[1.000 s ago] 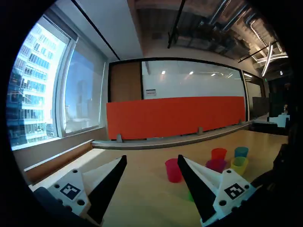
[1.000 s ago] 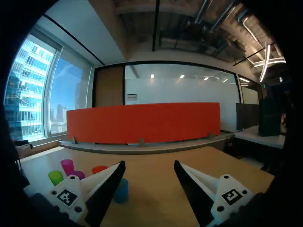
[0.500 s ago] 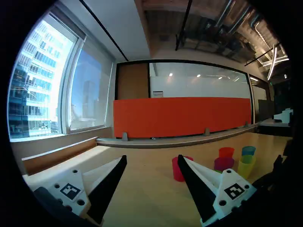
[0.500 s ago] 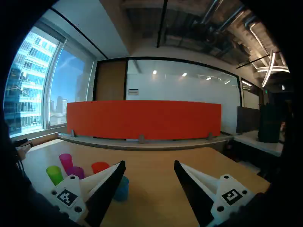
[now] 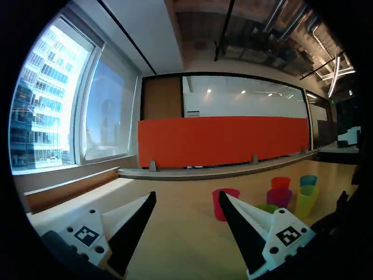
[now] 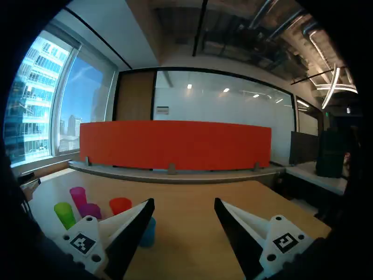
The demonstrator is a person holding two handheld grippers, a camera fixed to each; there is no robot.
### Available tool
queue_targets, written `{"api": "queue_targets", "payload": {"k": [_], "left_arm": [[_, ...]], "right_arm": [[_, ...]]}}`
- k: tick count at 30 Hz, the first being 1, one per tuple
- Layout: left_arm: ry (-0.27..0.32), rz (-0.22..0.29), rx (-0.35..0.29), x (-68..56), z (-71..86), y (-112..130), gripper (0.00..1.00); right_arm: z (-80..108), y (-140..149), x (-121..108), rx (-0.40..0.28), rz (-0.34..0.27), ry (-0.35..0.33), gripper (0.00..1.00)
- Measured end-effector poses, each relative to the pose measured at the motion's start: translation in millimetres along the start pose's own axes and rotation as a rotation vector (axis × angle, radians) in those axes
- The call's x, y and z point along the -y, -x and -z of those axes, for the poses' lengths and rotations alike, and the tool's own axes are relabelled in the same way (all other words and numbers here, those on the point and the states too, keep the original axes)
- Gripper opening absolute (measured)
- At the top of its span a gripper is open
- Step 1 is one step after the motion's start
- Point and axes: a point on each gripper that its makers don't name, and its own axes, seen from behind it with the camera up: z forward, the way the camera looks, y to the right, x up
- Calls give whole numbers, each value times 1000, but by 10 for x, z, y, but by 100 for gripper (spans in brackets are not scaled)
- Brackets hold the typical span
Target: Pour water
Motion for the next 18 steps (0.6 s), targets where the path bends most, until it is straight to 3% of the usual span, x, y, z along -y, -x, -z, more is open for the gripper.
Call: {"api": "queue_targets", "payload": {"k": [8,18], "left_arm": [[-6,31,11,60,-9,61,100],[-2,29,28,57,-36,112,100]], "right_arm": [[-6,-1,4,5,2,1,100],[-14,21,40,3,12,-2,100]]}}
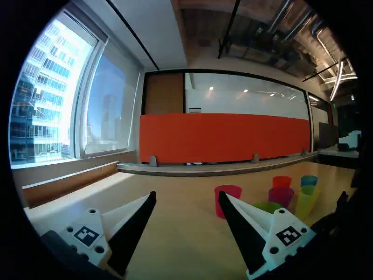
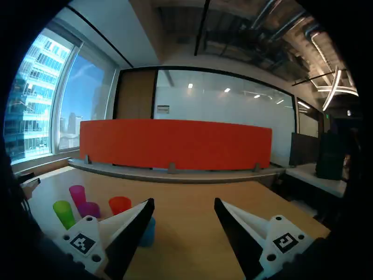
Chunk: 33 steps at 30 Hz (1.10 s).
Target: Pour water
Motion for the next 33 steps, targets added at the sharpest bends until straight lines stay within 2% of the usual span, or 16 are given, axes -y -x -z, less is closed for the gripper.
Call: {"api": "queue_targets", "payload": {"k": [15,24,33], "left_arm": [[-4,-2,27,17,-29,63,100],[-4,-3,28,17,-26,71,100],[-4,-3,28,14,-25,66,100]], "right_arm": [[64,2,-89,-15,-21,-3,100],[121,-13,-121,-50,1,-25,100],[88,46,-169,-74,21,-44,100]]}}
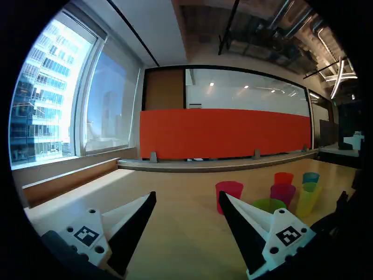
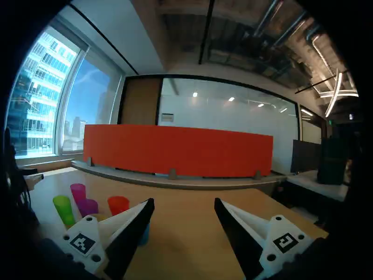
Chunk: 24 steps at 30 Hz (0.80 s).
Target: Pour water
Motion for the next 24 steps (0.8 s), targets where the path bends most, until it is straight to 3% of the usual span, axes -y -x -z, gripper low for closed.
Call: {"api": "queue_targets", "payload": {"k": [6,14,18,24], "left_arm": [[0,-1,0,-1,-2,-1,99],[0,0,0,-1,-1,-2,100],[0,0,0,3,1,-3,100],[0,0,0,-1,1,0,100]], "right_arm": [[-85,101,-37,-6,-14,3,100],[-274,80,-130,-50,-3,57,100],[-298,87,-78,-73,5,44,100],[-293,236,-89,-45,-15,34,100]]}}
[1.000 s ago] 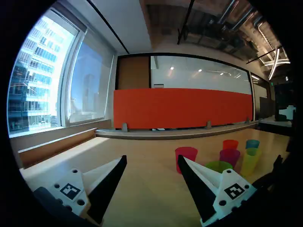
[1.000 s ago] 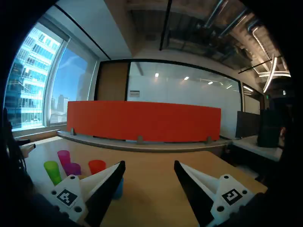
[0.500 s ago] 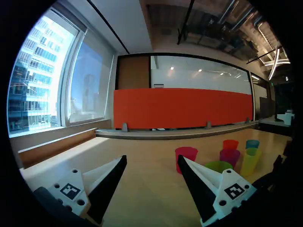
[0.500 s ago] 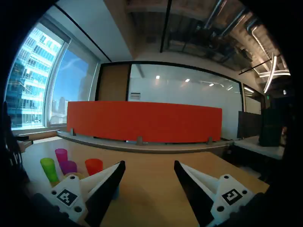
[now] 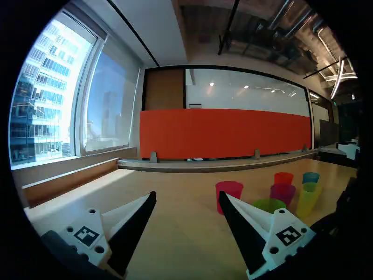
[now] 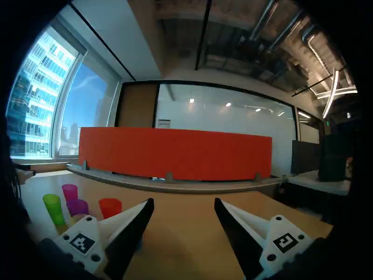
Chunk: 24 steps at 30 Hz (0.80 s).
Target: Pour water
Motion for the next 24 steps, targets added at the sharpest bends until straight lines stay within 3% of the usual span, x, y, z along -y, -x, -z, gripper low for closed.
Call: {"api": "queue_targets", "payload": {"k": [12,24], "left_arm": [[0,0,0,0,-3,3,100],[0,0,0,-4,-6,2,100]], "right_arm": [[80,342,-108,49,-9,2,100],[71,407,-149,61,-53,-2,100]]}}
